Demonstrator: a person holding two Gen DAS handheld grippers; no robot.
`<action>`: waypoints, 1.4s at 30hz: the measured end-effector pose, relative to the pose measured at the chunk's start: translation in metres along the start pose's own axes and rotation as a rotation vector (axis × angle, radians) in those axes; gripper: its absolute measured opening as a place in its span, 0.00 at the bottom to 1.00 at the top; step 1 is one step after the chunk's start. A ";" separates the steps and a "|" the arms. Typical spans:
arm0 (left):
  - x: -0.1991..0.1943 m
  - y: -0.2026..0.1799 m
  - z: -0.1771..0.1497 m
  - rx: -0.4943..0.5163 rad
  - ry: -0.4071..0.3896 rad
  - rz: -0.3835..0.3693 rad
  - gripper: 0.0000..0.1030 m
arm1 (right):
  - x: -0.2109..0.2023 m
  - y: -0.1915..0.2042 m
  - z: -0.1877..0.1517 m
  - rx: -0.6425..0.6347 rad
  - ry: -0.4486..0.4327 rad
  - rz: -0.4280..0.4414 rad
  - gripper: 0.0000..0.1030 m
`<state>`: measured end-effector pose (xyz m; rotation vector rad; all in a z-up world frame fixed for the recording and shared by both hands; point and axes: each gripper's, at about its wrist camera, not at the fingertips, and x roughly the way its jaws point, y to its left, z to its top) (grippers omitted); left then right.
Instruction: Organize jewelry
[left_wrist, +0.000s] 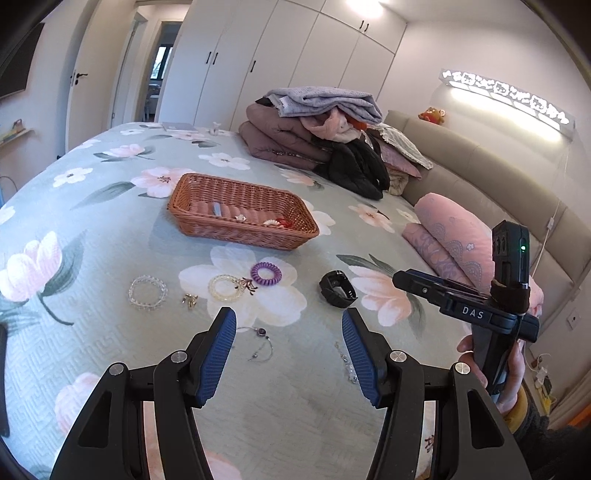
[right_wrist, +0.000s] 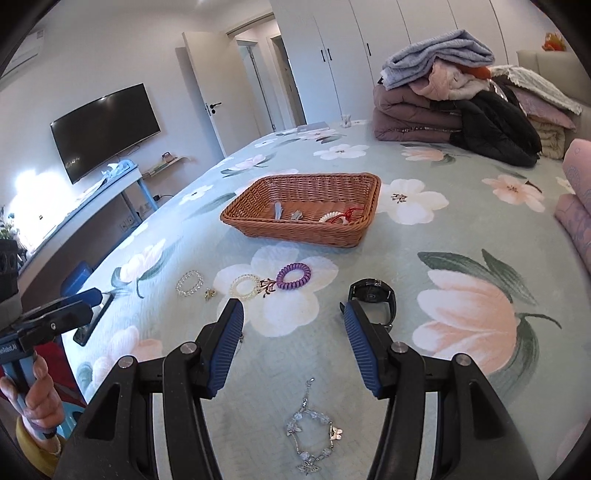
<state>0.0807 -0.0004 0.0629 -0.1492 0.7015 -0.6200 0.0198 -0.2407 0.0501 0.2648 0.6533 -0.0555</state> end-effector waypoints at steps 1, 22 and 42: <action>0.001 -0.001 0.000 0.002 0.001 -0.001 0.60 | -0.001 0.000 -0.001 -0.002 -0.002 -0.001 0.58; 0.006 0.076 -0.017 -0.112 0.111 0.128 0.59 | -0.026 -0.017 -0.047 -0.013 0.020 -0.132 0.58; 0.118 0.187 0.004 -0.306 0.229 0.176 0.52 | 0.020 -0.017 -0.101 -0.014 0.235 -0.114 0.37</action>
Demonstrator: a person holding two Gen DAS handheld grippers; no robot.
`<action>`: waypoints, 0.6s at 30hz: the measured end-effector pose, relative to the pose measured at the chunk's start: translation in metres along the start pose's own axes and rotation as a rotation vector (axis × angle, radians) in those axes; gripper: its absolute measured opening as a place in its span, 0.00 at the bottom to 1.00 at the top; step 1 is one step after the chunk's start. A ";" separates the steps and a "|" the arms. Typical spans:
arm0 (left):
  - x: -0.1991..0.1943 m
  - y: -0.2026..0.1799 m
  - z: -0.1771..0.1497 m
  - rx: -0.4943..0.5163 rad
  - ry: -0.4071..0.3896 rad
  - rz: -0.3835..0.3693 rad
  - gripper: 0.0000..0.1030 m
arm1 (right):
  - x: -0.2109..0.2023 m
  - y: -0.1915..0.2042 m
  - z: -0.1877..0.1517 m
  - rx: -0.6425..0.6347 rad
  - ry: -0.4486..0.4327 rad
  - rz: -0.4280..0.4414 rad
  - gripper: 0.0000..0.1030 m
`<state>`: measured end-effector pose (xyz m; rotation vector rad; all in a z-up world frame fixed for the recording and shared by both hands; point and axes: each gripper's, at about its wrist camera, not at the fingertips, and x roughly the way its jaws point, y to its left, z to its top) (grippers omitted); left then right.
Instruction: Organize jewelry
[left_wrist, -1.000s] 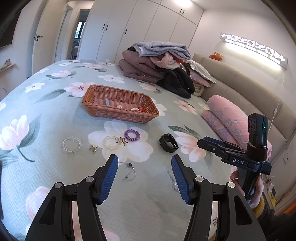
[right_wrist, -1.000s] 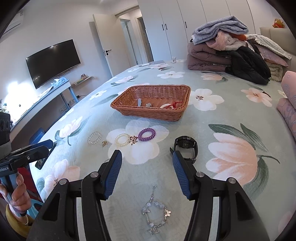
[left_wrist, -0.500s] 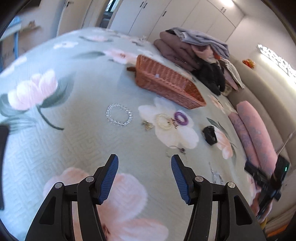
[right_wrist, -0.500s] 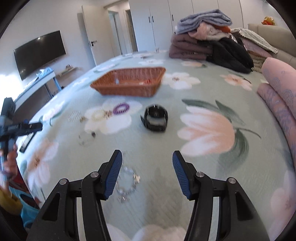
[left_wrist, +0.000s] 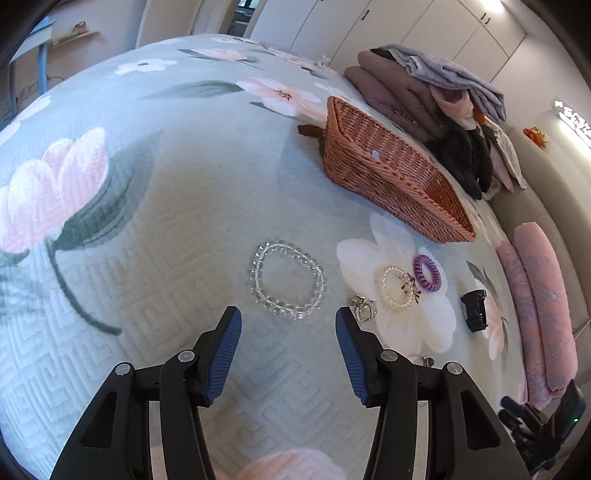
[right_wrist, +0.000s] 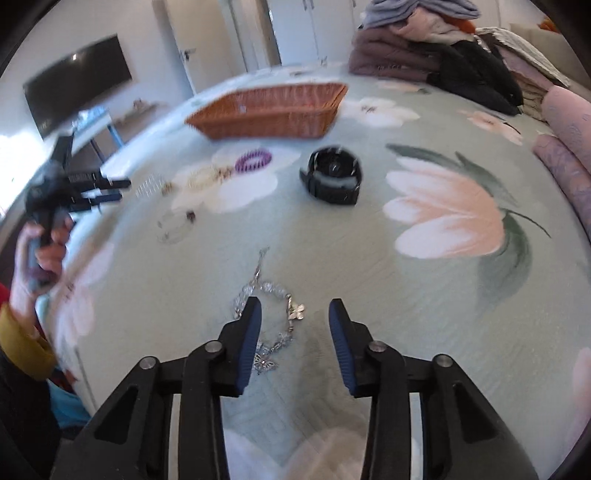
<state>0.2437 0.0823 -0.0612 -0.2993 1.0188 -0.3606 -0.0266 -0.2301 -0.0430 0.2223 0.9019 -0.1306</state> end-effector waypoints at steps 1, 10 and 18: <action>0.000 0.000 0.000 0.000 -0.002 -0.004 0.52 | 0.005 0.002 -0.001 -0.003 0.011 -0.002 0.35; 0.006 -0.007 0.008 0.011 0.022 -0.022 0.51 | 0.016 0.010 0.003 -0.034 0.037 -0.025 0.34; 0.028 -0.012 0.009 0.064 0.031 0.071 0.51 | 0.029 0.002 -0.001 -0.009 0.066 -0.029 0.34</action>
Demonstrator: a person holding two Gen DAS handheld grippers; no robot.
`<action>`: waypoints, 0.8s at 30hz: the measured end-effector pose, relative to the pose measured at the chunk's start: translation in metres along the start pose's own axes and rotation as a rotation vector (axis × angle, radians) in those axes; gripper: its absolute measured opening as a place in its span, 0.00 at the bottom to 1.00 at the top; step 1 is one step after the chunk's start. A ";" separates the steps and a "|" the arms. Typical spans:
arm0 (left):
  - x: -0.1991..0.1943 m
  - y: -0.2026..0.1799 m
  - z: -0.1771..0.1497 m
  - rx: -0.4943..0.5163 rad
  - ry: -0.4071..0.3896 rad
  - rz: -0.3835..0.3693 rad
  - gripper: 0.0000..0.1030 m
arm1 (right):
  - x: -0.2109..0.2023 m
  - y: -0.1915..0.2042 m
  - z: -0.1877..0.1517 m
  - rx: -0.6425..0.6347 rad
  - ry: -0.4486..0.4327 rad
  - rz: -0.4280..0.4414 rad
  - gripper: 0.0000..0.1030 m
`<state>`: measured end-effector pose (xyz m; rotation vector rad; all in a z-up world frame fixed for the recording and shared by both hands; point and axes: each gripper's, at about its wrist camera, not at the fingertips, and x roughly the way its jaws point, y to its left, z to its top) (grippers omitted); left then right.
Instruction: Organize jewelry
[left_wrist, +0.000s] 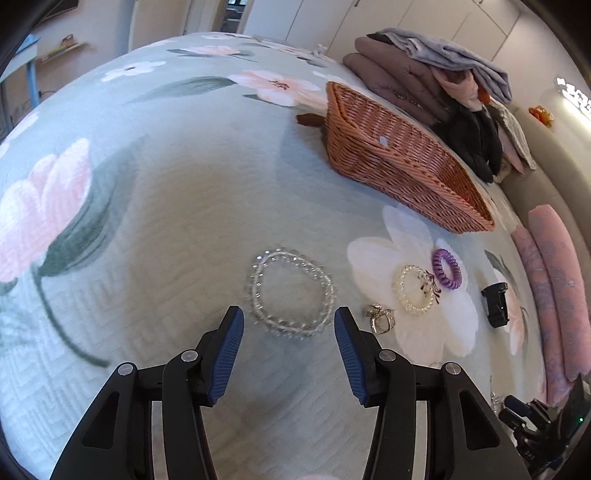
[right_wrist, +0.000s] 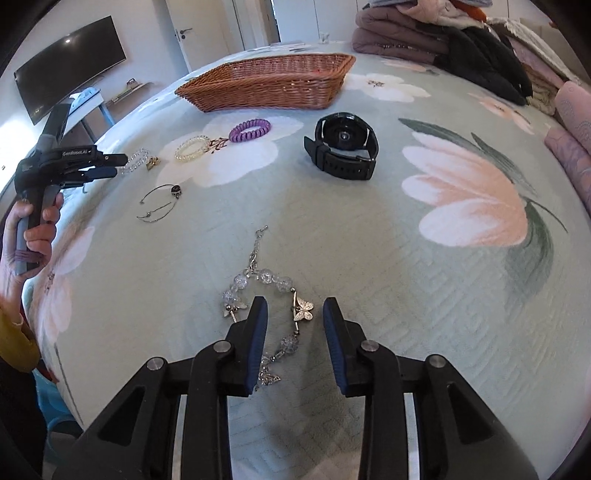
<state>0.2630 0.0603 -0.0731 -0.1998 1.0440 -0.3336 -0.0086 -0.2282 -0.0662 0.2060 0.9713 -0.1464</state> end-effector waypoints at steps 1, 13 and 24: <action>0.002 -0.002 0.001 0.005 0.002 0.010 0.50 | 0.000 0.003 0.000 -0.012 0.001 -0.009 0.34; 0.010 -0.006 -0.004 0.010 -0.034 0.032 0.07 | 0.008 0.016 -0.001 -0.075 0.013 -0.082 0.07; 0.001 -0.034 -0.010 -0.027 0.002 0.038 0.07 | -0.001 0.002 0.015 -0.117 0.018 0.018 0.07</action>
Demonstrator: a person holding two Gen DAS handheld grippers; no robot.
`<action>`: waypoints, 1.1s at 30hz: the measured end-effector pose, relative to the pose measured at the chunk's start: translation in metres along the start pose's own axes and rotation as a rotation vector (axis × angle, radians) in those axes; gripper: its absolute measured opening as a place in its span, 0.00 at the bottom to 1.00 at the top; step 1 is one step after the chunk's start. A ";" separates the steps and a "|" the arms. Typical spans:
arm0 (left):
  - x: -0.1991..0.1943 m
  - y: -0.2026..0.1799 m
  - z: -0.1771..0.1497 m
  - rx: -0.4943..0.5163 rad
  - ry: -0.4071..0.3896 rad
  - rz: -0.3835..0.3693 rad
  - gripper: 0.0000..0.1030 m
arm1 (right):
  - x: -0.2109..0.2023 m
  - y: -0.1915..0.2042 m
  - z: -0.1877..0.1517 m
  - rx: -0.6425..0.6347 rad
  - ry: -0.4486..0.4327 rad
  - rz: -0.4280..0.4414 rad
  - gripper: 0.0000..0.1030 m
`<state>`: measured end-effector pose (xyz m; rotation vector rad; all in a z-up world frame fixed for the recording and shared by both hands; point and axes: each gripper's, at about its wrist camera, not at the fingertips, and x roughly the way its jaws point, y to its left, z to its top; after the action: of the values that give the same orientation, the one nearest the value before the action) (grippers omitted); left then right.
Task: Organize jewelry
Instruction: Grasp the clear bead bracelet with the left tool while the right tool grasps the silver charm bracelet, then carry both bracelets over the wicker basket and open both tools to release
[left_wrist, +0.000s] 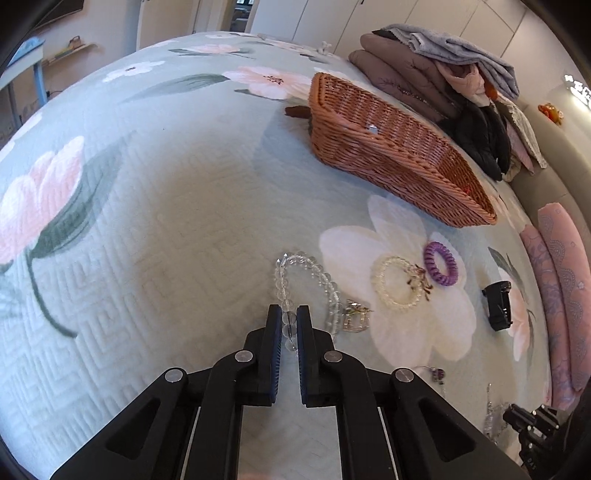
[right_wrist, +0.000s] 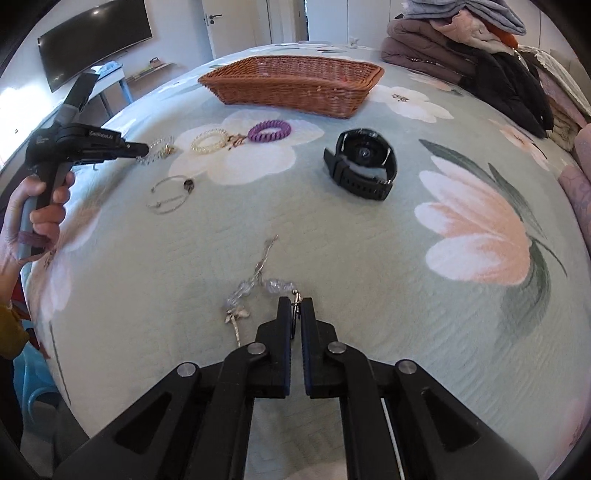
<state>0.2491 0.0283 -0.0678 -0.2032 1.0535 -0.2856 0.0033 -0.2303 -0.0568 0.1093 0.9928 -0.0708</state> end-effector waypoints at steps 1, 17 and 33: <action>-0.004 -0.001 -0.001 -0.004 -0.003 -0.011 0.07 | -0.001 -0.003 0.003 0.008 0.000 0.015 0.07; -0.025 -0.005 -0.001 0.070 -0.032 -0.162 0.07 | -0.039 -0.016 0.022 0.064 -0.148 0.027 0.07; -0.077 -0.048 0.069 0.297 -0.068 -0.271 0.08 | -0.097 0.011 0.112 0.043 -0.299 -0.021 0.07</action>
<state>0.2672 0.0100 0.0435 -0.0869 0.9031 -0.6698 0.0447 -0.2328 0.0861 0.1236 0.6938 -0.1243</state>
